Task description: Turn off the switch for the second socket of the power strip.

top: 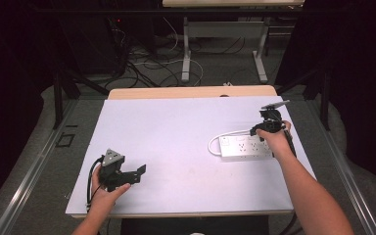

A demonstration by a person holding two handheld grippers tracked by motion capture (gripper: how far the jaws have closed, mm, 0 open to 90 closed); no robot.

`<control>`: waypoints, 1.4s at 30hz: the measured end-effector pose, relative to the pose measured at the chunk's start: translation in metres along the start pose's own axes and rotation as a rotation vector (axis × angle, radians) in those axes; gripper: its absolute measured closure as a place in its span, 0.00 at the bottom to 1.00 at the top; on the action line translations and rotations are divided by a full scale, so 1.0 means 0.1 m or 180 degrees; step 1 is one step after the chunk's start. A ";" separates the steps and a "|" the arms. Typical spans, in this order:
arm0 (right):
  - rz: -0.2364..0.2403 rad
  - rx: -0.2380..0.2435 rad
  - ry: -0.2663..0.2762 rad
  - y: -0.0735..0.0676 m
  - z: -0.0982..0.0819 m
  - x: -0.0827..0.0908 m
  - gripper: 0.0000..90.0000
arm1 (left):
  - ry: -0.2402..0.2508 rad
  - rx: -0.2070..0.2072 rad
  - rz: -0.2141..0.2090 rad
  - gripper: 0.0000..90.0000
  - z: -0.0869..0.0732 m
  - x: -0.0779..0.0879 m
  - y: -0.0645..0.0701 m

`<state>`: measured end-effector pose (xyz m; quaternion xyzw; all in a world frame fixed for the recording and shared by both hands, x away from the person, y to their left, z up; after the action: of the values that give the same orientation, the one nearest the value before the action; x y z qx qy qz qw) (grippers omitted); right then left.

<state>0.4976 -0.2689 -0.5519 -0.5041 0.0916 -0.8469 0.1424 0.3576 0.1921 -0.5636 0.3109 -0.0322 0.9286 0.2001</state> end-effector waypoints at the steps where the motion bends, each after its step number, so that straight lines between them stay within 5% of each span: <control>1: -0.0023 0.0021 0.0014 0.00 0.00 0.00 0.63 | 0.0004 -0.0001 -0.0002 0.10 0.00 0.00 0.00; 22: 0.0121 0.0254 0.0227 -0.13 -0.02 0.15 0.40 | -0.0022 -0.0011 -0.0011 0.10 0.00 0.00 0.01; 42: -0.0070 0.0714 0.0654 -0.32 -0.06 0.53 0.16 | -0.0021 -0.0009 -0.0014 0.10 0.00 0.00 0.01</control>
<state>0.4639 -0.2565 -0.5016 -0.3966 0.0049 -0.9005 0.1784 0.3571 0.1912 -0.5637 0.3138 -0.0335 0.9270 0.2025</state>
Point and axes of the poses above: each handheld gripper's, and its own axes: x roughly backward along the jaws, z roughly out of its top, y roughly to its right, the point moved 6 cm from there along -x, roughly forward along the jaws, and after that the axes turned 6 degrees about z, right-handed, at the moved point
